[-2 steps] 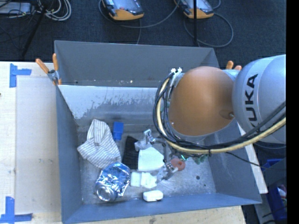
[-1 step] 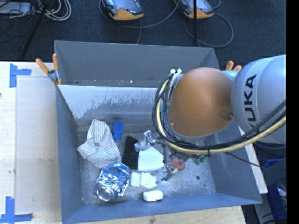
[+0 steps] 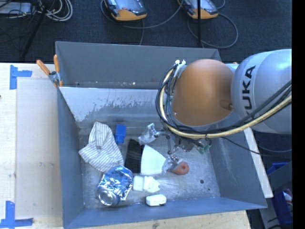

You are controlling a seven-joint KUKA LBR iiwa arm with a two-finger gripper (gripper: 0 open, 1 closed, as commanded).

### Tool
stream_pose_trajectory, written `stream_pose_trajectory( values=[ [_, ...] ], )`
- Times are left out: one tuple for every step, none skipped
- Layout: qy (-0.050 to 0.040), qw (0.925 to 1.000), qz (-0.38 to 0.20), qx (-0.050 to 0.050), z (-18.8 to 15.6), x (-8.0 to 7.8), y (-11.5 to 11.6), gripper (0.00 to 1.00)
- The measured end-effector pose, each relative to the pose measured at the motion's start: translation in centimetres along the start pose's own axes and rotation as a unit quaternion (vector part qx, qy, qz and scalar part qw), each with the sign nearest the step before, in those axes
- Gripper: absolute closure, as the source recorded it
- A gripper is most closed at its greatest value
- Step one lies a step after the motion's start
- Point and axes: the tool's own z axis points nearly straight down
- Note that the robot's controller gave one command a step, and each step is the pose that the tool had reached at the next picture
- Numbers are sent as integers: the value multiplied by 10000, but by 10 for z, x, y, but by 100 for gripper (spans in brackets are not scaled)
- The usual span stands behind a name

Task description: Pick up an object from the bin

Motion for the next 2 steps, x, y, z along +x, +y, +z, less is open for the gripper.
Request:
stream_pose_trajectory(
  values=[
    [5, 9961, -884, 8, 57, -9, -13, 0],
    [82, 9896, -1435, -65, 74, 25, -31, 0]
  ],
)
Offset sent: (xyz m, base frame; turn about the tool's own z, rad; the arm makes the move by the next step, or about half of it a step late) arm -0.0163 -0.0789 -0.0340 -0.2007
